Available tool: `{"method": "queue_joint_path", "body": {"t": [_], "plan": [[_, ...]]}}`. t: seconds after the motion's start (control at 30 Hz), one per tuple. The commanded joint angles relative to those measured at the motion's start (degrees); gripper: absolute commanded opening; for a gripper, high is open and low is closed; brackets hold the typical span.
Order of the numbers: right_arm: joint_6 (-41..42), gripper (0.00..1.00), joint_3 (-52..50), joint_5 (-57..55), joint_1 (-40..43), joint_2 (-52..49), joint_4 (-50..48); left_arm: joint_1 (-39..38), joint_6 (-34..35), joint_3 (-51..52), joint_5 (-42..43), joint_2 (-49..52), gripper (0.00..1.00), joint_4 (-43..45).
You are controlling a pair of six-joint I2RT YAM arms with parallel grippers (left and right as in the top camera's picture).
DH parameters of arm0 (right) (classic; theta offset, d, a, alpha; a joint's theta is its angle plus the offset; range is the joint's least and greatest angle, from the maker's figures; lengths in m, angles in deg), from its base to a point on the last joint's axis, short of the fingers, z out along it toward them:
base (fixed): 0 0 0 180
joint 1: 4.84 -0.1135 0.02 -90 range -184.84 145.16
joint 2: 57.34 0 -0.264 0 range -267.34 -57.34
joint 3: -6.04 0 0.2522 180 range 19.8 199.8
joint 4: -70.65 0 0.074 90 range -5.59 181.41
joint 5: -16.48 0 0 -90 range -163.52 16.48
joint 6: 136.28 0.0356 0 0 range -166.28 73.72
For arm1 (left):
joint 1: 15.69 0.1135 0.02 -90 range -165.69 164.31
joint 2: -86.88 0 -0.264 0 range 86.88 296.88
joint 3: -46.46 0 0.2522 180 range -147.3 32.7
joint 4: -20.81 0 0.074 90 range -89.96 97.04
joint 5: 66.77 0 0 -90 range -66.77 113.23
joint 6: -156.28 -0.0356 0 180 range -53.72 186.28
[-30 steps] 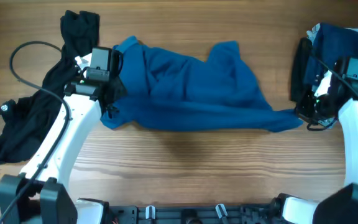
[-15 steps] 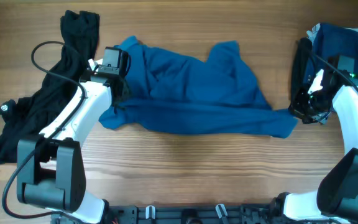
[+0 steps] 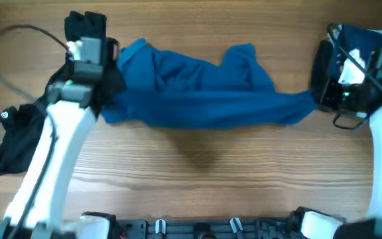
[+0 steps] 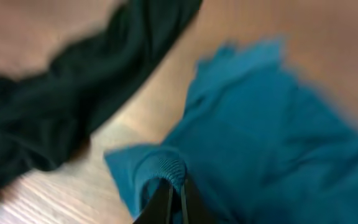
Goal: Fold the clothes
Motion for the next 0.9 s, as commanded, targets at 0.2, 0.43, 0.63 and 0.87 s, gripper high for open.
{"method": "queue_joint_path", "body": {"t": [0.2,0.43,0.63,0.87], "plan": [[-4.59,0.04,2.25,0.11,-0.31,6.99,9.9,5.11,-4.59,-1.31,-1.4,-12.37,0.04,-7.85],[-2.56,0.08,2.21,-5.6,-0.31,6.97,20.11,5.16,-4.55,-1.31,4.0,-12.24,0.04,-17.94],[1.46,0.04,1.62,-6.01,-0.31,6.56,24.57,5.16,-4.55,-1.31,11.41,-12.24,0.04,-28.09],[7.87,0.04,-10.47,-5.99,-0.31,6.82,21.55,5.16,-0.98,2.47,18.73,-10.34,0.04,-30.42]]}}
